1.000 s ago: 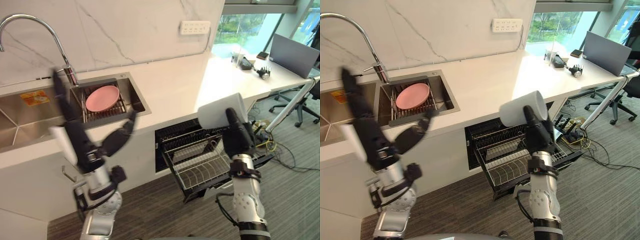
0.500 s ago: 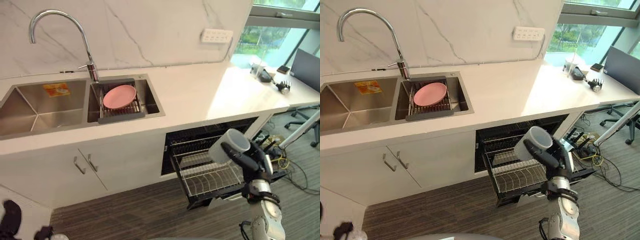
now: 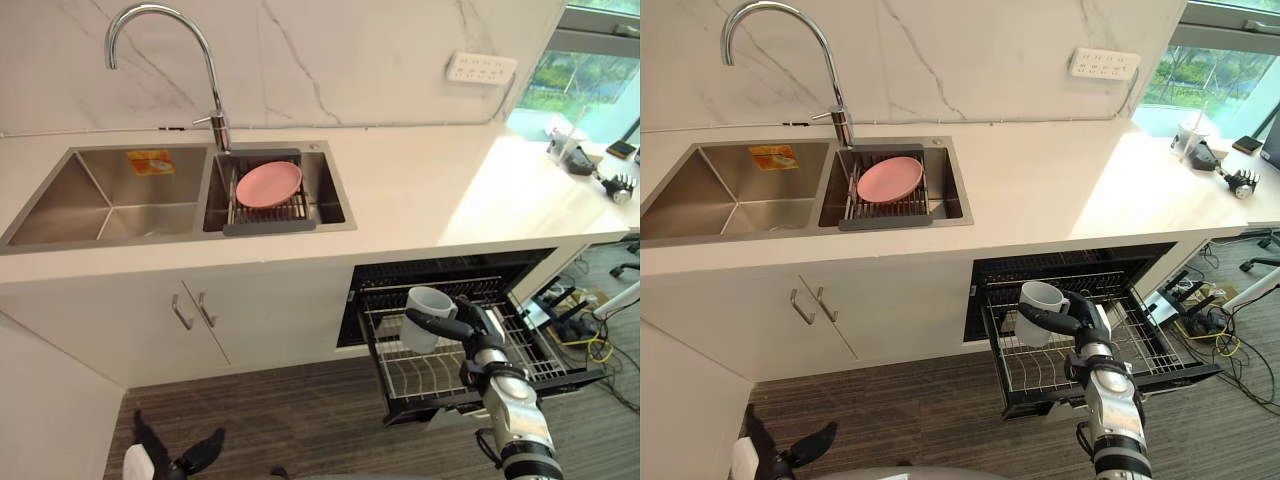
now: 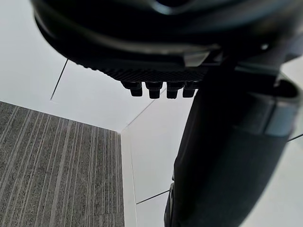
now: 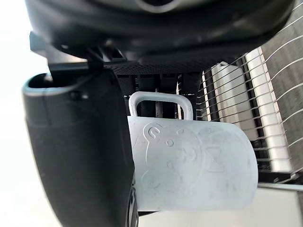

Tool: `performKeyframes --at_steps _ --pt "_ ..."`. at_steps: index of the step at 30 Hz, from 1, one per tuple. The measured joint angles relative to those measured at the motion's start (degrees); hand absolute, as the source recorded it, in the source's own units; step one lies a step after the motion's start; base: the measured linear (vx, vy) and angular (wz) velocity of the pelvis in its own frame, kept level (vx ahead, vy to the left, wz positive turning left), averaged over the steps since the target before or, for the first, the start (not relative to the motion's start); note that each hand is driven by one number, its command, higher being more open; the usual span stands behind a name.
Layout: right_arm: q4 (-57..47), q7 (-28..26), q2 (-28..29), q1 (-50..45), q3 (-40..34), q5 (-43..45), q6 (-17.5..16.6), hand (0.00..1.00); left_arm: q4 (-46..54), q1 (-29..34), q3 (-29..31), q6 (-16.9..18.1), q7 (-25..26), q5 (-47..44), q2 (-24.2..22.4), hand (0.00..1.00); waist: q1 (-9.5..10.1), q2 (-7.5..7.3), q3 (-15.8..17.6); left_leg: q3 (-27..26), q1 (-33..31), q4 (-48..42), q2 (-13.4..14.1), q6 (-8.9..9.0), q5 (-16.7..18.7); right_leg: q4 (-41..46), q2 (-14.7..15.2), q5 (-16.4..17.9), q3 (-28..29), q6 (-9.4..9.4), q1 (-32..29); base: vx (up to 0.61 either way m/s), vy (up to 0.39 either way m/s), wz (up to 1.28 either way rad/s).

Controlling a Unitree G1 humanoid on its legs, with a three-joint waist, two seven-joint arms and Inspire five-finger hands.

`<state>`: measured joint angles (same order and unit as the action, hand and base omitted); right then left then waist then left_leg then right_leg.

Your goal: Walk over to the sink, pick up the cup, carry it to the dishwasher, place the cup inside the dishwasher, then close the dishwasher door

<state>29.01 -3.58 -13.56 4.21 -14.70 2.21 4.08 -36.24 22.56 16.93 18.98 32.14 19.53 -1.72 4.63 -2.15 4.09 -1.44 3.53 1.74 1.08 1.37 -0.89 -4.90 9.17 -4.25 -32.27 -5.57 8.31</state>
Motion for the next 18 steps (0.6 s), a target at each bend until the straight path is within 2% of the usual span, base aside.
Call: performKeyframes --at_steps 6,14,18 --pt "6.9 2.9 -3.6 2.5 1.5 -1.9 2.3 0.0 -3.4 -0.2 -0.8 0.3 -1.3 -1.6 3.6 1.0 0.22 0.97 2.5 2.5 -1.0 0.0 -0.7 -0.42 -0.7 0.0 0.5 0.1 -2.6 -0.5 0.5 -0.01 0.013 0.21" --pt "15.9 3.7 -5.3 9.7 4.1 -1.8 3.3 0.0 -4.4 -1.3 -5.6 0.4 -2.6 -1.5 5.0 1.0 2.57 1.24 6.0 4.9 -3.3 -0.5 -1.5 -0.63 -1.5 0.0 0.9 -0.1 -5.1 -0.78 -0.4 0.0 0.013 0.18" --pt "22.1 3.7 -8.0 17.6 4.1 -1.8 3.2 0.0 -4.3 -4.3 -6.3 0.6 -3.3 -2.0 5.4 1.0 4.03 1.68 10.4 6.3 -6.6 -2.5 -2.0 -0.8 -1.6 0.0 1.1 -0.7 -6.4 -0.67 -1.9 -0.03 0.041 0.18"
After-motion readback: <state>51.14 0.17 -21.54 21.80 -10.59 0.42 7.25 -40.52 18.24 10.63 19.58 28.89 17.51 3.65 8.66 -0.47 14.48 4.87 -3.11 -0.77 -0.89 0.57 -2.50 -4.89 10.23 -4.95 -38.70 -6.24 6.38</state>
